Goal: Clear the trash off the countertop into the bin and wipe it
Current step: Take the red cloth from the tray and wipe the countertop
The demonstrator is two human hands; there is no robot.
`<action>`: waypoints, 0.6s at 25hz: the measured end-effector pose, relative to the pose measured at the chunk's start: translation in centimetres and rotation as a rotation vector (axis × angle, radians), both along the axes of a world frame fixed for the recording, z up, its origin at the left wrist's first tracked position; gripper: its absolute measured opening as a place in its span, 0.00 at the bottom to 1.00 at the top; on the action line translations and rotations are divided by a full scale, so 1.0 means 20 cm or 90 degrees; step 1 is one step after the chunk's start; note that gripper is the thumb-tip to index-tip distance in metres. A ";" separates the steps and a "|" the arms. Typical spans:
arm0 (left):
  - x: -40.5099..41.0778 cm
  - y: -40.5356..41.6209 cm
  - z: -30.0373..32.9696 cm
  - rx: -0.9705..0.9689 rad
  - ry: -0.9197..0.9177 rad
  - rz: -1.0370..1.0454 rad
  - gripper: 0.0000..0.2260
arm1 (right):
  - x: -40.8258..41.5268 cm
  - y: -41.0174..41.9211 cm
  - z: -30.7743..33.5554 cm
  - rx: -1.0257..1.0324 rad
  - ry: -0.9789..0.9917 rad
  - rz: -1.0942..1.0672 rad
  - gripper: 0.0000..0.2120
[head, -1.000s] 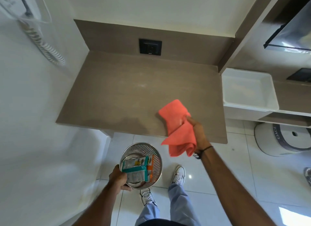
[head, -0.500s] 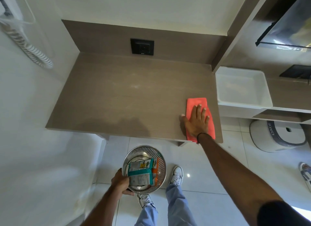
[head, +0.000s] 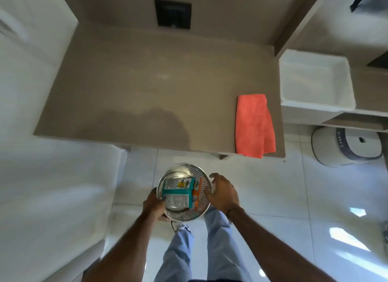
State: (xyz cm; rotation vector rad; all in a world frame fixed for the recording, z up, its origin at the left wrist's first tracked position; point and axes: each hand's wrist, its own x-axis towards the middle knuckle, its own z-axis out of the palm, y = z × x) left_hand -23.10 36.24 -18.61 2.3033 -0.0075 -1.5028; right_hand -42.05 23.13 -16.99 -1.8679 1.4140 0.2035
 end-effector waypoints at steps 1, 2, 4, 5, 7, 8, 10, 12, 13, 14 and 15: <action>-0.01 -0.02 -0.06 -0.002 0.004 -0.010 0.11 | 0.00 -0.01 -0.10 0.071 0.024 -0.039 0.24; -0.01 -0.05 -0.12 0.000 0.011 -0.017 0.12 | -0.01 -0.02 -0.20 0.128 0.047 -0.077 0.22; -0.03 -0.12 -0.31 0.002 0.013 -0.028 0.14 | -0.01 -0.06 -0.40 0.174 0.071 -0.122 0.14; -0.04 -0.16 -0.44 0.004 0.003 -0.047 0.14 | -0.01 -0.07 -0.52 0.174 0.079 -0.146 0.12; -0.06 -0.23 -0.71 0.014 -0.040 -0.118 0.13 | -0.03 -0.11 -0.76 0.170 0.091 -0.217 0.12; -0.08 -0.26 -0.84 0.021 -0.057 -0.144 0.13 | -0.05 -0.12 -0.89 0.164 0.103 -0.251 0.13; -0.10 -0.32 -1.08 0.028 -0.067 -0.157 0.12 | -0.07 -0.16 -1.12 0.177 0.126 -0.290 0.14; -0.12 -0.36 -1.27 0.031 -0.049 -0.126 0.12 | -0.09 -0.20 -1.31 0.229 0.123 -0.305 0.15; -0.12 -0.37 -1.36 0.028 -0.036 -0.107 0.11 | -0.10 -0.22 -1.40 0.263 0.115 -0.315 0.14; -0.13 -0.38 -1.43 0.029 -0.018 -0.092 0.10 | -0.11 -0.24 -1.48 0.300 0.100 -0.338 0.14; -0.13 -0.39 -1.50 0.031 0.002 -0.076 0.07 | -0.12 -0.25 -1.55 0.338 0.080 -0.366 0.14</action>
